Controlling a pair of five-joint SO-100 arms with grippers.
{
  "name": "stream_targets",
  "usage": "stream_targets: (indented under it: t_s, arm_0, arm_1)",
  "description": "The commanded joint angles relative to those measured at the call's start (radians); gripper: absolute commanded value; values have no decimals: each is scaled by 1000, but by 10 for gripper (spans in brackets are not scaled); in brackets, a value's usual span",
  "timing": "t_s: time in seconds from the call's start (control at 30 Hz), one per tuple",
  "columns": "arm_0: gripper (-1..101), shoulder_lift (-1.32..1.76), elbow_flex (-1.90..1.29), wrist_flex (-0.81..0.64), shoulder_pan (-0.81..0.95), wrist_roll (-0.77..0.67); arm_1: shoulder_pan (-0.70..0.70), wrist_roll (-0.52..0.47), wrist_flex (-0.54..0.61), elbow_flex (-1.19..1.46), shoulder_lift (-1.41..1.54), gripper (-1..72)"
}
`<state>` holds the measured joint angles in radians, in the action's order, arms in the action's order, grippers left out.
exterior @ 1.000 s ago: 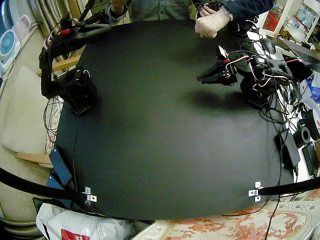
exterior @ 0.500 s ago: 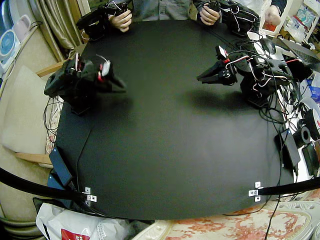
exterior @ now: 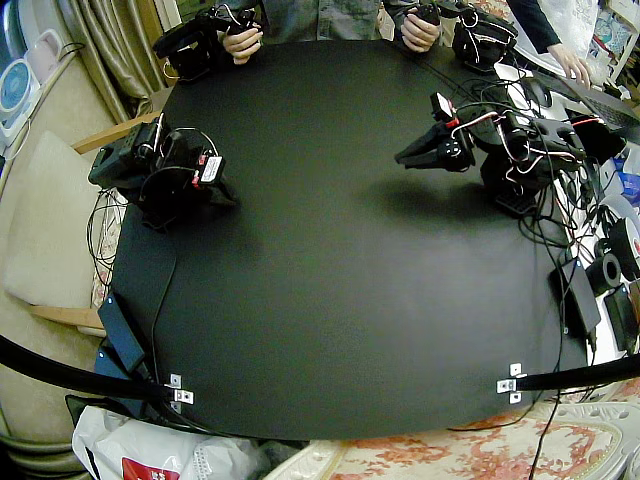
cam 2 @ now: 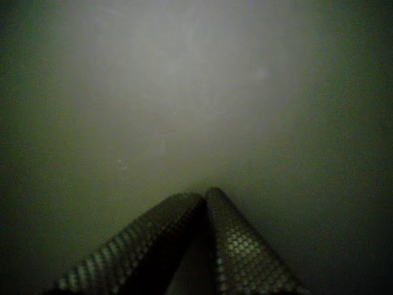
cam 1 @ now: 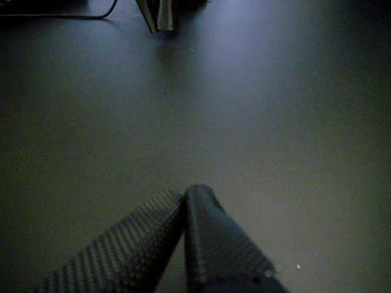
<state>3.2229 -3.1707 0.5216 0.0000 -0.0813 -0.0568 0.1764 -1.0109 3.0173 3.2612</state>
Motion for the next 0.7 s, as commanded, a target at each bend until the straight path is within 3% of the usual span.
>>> stream_targets:
  t_s: [0.0, 0.07, 0.23, 0.43, 0.5, 0.6, 0.67]
  arm_0:
    - [0, 18, -12, 17, 3, -11]
    - [0, 17, -12, 17, 0, -11]
    - [0, 18, -12, 29, -28, -11]
    - [0, 18, -12, 34, -20, -11]
    - [0, 18, -12, 34, -20, -8]
    - [0, 18, -12, 37, -20, -8]
    - [0, 18, -12, 40, -20, -8]
  arm_1:
    - [-12, -12, -6, -11, 6, 24]
    - [-18, -26, -15, -11, 11, -2]
    - [-15, -219, -2, -11, 5, -2]
    - [-5, -202, -2, -11, 6, -2]
    - [-3, -179, -5, -11, 8, -3]
    - [78, -67, -11, -11, 11, -3]
    - [72, -89, -11, -11, 11, -3]
